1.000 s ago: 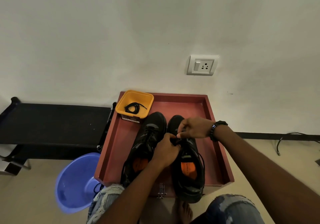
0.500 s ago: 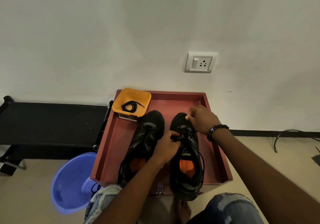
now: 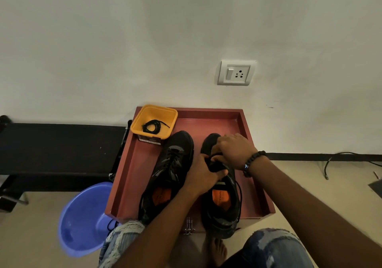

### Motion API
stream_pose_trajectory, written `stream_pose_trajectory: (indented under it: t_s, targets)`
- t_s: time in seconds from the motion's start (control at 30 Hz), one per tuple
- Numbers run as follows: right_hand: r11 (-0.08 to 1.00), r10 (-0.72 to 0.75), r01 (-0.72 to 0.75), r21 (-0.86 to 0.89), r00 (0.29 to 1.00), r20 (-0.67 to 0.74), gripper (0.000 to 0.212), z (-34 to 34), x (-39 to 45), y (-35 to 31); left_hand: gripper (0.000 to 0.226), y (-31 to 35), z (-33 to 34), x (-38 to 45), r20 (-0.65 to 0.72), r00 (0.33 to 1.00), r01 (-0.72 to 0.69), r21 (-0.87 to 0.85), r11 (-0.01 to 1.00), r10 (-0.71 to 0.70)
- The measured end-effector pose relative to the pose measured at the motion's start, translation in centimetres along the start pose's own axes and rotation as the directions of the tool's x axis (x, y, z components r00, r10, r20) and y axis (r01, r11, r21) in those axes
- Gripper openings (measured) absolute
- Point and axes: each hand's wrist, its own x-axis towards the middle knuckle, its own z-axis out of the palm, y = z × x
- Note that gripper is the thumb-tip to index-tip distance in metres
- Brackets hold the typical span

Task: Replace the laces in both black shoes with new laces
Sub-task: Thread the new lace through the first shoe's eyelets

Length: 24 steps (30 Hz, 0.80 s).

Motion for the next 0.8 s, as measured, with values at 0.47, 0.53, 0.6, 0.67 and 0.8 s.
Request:
stream_pose_trajectory:
  t_s: [0.47, 0.53, 0.6, 0.67, 0.8]
  targets:
    - [0.607, 0.287, -0.376, 0.700, 0.925, 0.248, 0.035, 1.0, -0.4, 0.3, 0.069, -0.4, -0.2, -0.5, -0.013, 0.999, 0.037, 0.002, 0.999, -0.037]
    - [0.727, 0.286, -0.418, 0.545, 0.906, 0.314, 0.040, 1.0, 0.2, 0.5, 0.074, -0.6, -0.1, -0.6, -0.012, 0.999, 0.036, -0.012, 0.999, -0.036]
    - [0.851, 0.302, -0.377, 0.364, 0.921, 0.247, 0.032, 1.1, 0.8, 0.5, 0.076, -0.6, -0.1, -0.6, -0.016, 1.000, 0.026, -0.004, 1.000, -0.026]
    - [0.888, 0.287, -0.343, 0.306, 0.934, 0.214, 0.018, 1.0, 1.1, 0.4, 0.076, -0.5, -0.1, -0.6, -0.027, 1.000, 0.008, 0.008, 1.000, -0.008]
    - [0.942, 0.279, -0.313, 0.123, 0.932, 0.232, 0.020, 0.5, 1.3, -0.3, 0.077, -0.6, -0.1, -0.4, -0.031, 0.999, -0.016, 0.027, 0.999, 0.017]
